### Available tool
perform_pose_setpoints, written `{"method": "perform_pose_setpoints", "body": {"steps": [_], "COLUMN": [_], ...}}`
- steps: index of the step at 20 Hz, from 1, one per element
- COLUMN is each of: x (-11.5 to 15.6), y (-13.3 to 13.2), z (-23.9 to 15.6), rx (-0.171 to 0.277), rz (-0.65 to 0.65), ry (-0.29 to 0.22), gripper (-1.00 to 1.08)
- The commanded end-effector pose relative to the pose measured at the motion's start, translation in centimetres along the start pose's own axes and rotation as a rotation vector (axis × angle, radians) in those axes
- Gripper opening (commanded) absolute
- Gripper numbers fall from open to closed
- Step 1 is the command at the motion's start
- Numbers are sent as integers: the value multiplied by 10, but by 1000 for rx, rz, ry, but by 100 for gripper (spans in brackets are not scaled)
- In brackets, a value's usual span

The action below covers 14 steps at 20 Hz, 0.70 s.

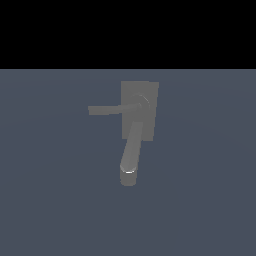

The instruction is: Turn on the faucet by rotating a designated handle.

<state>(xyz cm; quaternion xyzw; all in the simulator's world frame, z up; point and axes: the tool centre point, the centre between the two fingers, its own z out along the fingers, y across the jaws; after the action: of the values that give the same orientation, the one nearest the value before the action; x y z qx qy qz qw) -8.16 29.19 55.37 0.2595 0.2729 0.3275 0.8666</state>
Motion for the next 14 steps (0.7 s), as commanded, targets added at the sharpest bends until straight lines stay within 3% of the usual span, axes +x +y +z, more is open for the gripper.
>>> {"method": "perform_pose_setpoints", "body": {"steps": [1,7,14], "x": [10,22,28], "y": [-10,-22,-19], "z": [-6,-13,-9], "rx": [-8,-15,-3], "rz": [-31,-67,-32], "ry": [31,67,71], "gripper": [-100,-100,-100]}}
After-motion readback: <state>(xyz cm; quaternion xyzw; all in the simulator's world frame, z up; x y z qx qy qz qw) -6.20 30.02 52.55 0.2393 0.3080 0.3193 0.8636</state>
